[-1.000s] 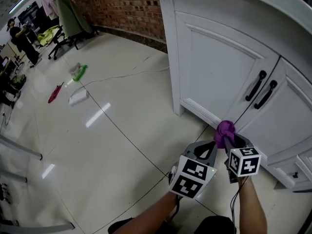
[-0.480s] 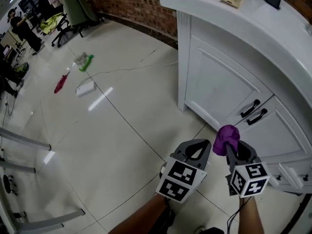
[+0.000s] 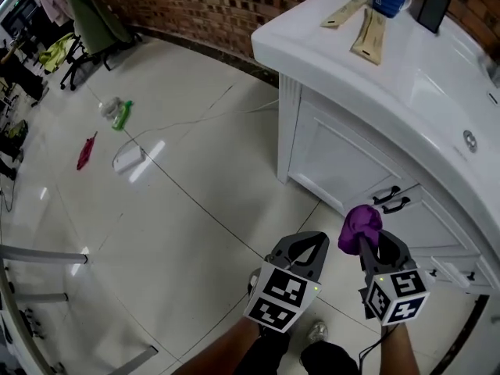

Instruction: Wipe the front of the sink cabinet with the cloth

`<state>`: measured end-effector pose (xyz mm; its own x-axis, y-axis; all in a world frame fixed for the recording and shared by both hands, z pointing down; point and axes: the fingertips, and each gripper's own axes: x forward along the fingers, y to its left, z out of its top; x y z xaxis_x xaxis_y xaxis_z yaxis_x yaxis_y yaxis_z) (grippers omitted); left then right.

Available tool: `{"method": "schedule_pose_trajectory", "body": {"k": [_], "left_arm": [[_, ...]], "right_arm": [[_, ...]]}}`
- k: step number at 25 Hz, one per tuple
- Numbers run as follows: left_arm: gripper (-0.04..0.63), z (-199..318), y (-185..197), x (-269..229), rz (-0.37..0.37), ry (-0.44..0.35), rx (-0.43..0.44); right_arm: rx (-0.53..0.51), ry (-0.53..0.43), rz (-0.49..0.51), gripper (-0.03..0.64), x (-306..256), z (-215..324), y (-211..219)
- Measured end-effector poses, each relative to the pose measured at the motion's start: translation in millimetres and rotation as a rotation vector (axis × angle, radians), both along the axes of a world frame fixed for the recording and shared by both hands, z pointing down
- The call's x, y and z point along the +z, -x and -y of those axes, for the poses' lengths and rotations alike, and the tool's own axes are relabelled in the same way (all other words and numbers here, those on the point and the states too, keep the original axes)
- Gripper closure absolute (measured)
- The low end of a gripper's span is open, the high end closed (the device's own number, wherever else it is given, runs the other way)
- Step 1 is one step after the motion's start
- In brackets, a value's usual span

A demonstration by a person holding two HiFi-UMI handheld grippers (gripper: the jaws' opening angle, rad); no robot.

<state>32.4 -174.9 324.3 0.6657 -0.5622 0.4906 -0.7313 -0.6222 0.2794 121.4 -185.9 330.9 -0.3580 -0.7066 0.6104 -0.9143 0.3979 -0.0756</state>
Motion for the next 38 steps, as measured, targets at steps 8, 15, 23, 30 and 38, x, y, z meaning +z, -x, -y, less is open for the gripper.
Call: {"method": "schedule_pose_trajectory", "body": {"k": [8,15,23,30,38], "left_arm": [[0.591,59,-38,0,0.011,-0.025,0.07],[0.591,92,-58,6,0.017,-0.043,0.12],[0.591,109,-58,32,-0.001,-0.132,0.223],[0.591,118,-40,31,-0.019,-0.261,0.246],[0.591,125,-2,24,-0.015,-0.364,0.233]], "right_arm": [[0.062,-0.036,0.046,0.512,-12,30,-30],[0.162,-0.116,0.116,0.512,-36,51,-57],[0.234,-0.251,0.147,0.513,-56,66,-65],[0.233,-0.313,0.121,0.517,-54,84,-49],[0.196,-0.372,0.092,0.517,-53,109,-3]]}}
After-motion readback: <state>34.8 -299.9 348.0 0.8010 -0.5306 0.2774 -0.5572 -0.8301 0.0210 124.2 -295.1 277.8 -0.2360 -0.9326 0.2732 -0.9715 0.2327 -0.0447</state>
